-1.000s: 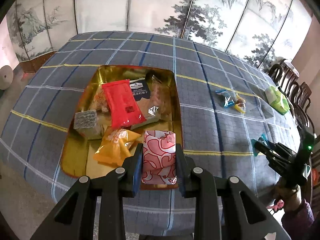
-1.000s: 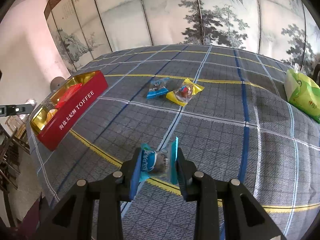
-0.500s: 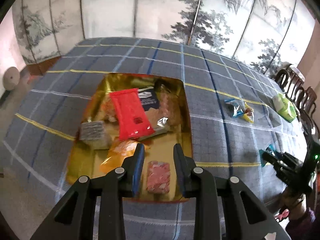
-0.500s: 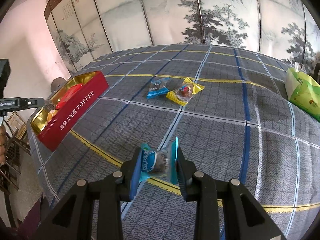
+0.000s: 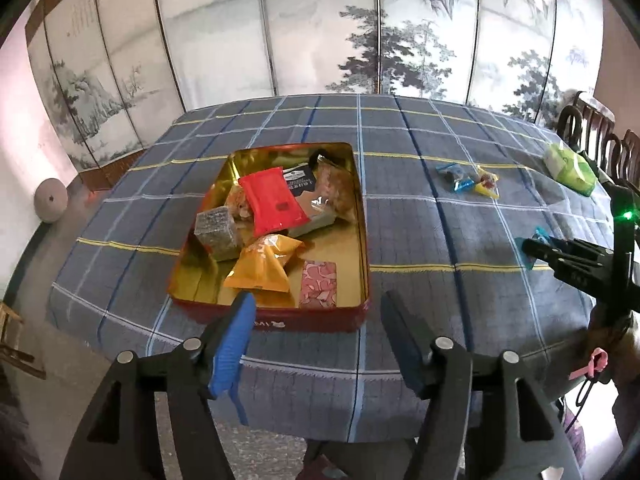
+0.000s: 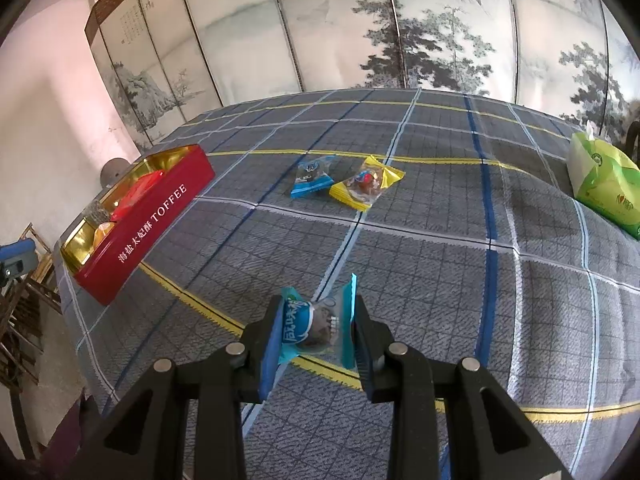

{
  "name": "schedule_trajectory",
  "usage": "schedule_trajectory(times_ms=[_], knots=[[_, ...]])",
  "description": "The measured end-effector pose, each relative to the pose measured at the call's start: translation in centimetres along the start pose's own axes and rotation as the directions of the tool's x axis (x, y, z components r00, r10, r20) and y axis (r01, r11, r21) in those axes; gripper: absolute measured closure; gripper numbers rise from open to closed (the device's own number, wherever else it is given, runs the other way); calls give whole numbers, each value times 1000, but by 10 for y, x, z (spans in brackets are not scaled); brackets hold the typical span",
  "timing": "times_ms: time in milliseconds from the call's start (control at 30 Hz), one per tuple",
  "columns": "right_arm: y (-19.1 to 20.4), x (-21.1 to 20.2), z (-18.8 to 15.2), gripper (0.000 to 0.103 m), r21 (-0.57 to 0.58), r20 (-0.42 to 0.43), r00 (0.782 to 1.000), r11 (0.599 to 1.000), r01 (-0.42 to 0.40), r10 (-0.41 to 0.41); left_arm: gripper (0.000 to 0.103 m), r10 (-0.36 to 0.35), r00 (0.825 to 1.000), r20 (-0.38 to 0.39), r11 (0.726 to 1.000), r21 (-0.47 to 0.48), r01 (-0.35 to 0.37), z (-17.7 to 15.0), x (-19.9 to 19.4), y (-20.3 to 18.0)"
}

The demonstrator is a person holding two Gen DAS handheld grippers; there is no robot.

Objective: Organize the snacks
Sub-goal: 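Carry the teal candy over the gold tin and open the right gripper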

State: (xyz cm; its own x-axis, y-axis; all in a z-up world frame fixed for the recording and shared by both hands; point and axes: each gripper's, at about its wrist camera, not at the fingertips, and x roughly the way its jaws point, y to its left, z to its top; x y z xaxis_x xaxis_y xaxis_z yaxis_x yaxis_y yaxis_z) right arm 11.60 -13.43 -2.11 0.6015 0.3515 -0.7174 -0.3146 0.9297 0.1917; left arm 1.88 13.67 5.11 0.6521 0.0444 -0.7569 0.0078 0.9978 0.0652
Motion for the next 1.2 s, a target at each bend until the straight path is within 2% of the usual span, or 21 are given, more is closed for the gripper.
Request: schedule_trajectory(times_ms=[300,633,900,1200], knots=[[5,2,-1,71,-19,-7,1000,1000,23,-23,30,38,999,8,999,-25,-38,-6,-6,10],[10,8,0,71,-22,-51,997,998,51,-52,27,91,996,17,996,-6,-91,-18,-11,21],[44,1,8,71,-28,-46,999,1000,-7,6,23,104,994,22,995,4,-104,-26,-15,28],[119,-21,43,71,-124,3,991,983,-135,137,21,99,995,1,995,-2,-99,-38,-14,38]])
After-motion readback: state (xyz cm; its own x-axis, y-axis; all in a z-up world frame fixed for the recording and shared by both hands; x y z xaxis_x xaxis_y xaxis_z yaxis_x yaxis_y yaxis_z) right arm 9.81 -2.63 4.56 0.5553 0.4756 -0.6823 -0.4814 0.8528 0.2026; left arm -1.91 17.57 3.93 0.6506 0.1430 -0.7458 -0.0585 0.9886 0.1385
